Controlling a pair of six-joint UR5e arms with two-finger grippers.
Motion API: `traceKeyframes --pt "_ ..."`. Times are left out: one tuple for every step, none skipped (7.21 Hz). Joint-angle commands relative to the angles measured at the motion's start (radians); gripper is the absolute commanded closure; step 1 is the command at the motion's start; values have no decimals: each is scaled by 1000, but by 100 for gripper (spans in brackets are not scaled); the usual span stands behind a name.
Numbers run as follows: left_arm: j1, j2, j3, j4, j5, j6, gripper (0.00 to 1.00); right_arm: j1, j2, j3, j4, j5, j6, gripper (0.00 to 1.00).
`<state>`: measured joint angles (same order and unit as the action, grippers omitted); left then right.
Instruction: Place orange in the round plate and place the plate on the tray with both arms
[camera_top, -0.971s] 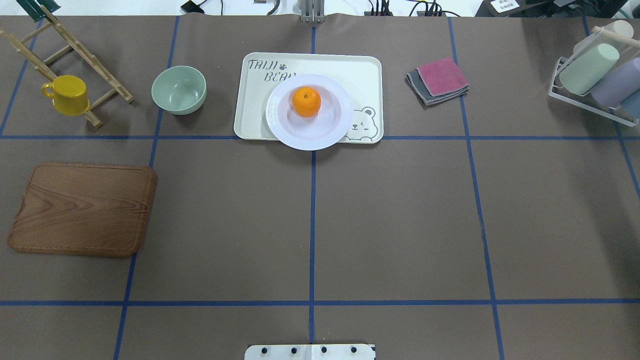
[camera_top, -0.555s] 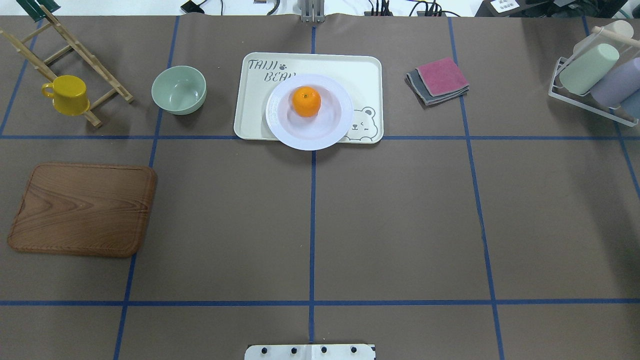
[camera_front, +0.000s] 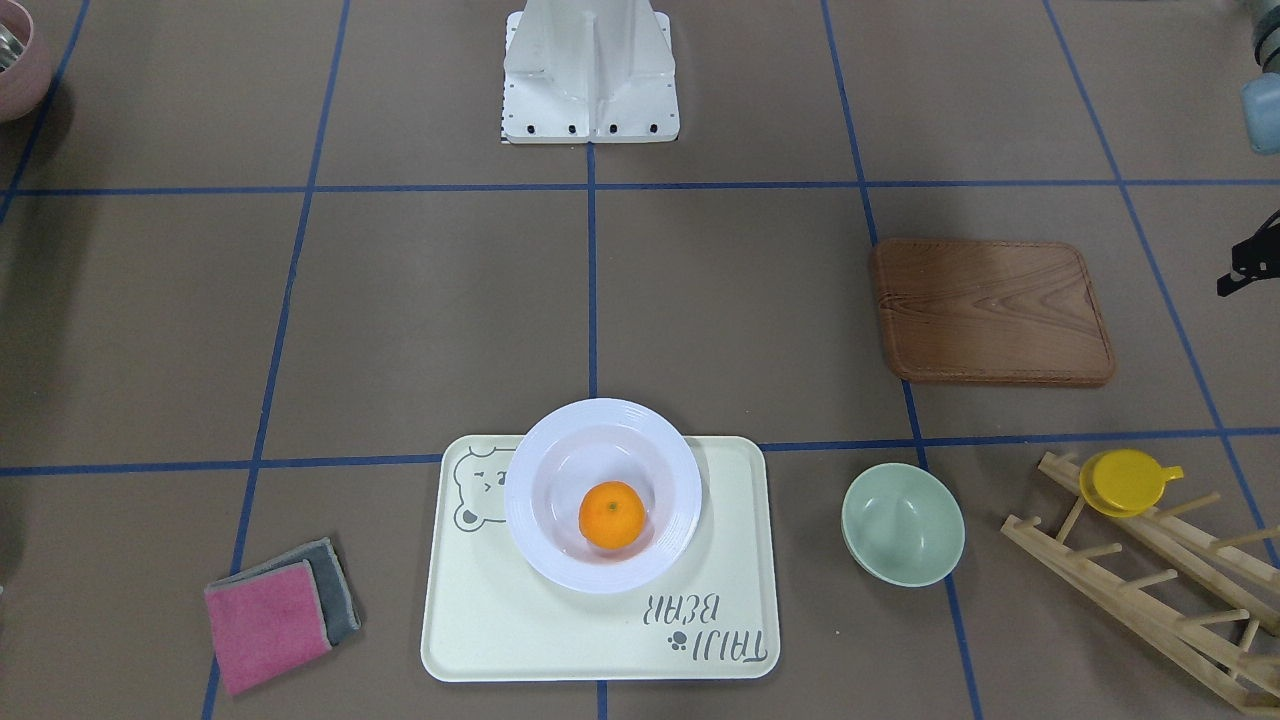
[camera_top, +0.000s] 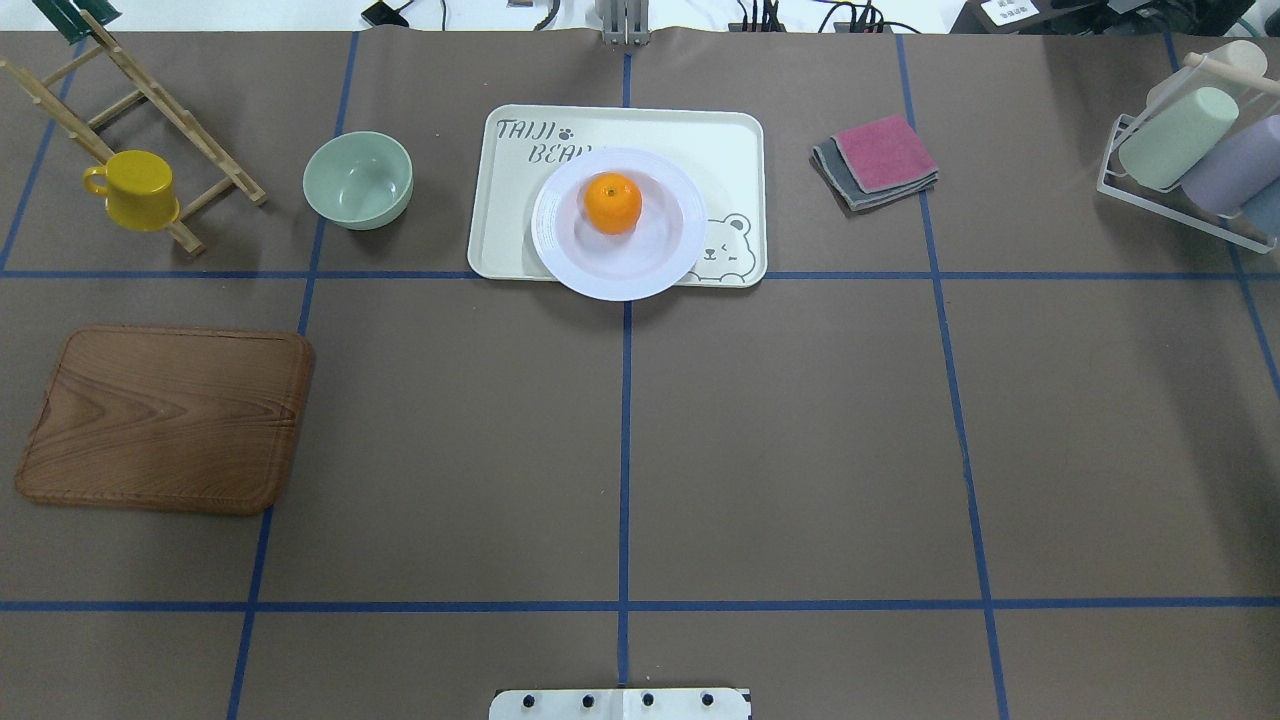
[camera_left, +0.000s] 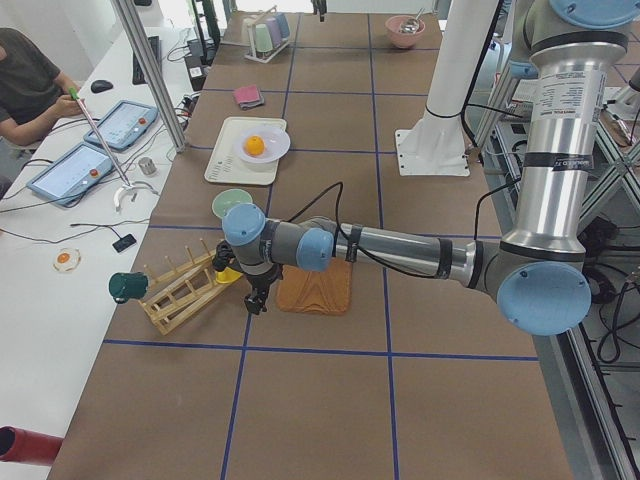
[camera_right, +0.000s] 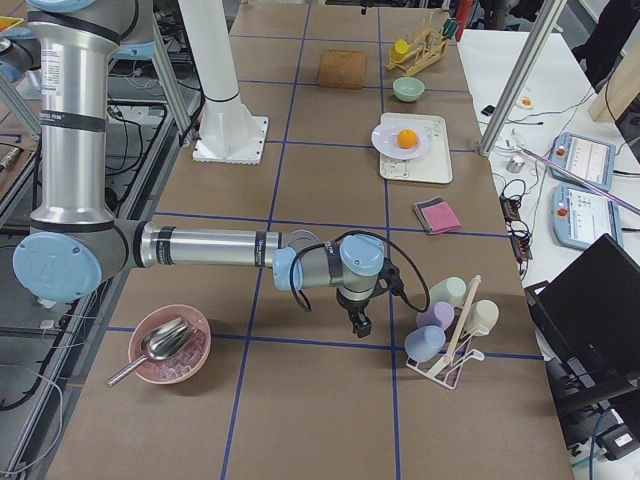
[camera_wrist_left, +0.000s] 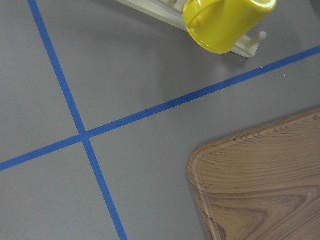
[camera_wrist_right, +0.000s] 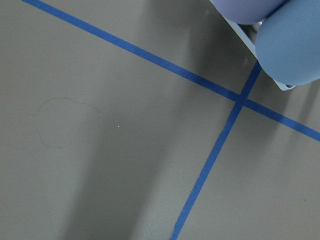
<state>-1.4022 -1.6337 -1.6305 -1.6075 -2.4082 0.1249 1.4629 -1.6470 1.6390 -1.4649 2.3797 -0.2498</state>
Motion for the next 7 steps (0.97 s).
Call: traceKeyframes --pt "0 -3 -3 0 0 1 1 7 10 1 -26 -1 30 1" --pt "0 -5 -6 0 0 4 1 7 10 2 -25 -1 30 0" --pt "0 0 -6 0 1 4 1 7 10 2 -26 -1 30 1" --pt "0 2 -6 0 1 4 0 7 13 1 -25 -4 30 0" --pt "0 -2 -6 0 1 4 1 7 13 7 -25 -4 30 0" --pt "0 -2 -9 0 1 1 1 5 16 5 -25 -4 30 1" --pt "0 -5 -12 0 1 -1 1 7 16 7 -25 -4 29 0"
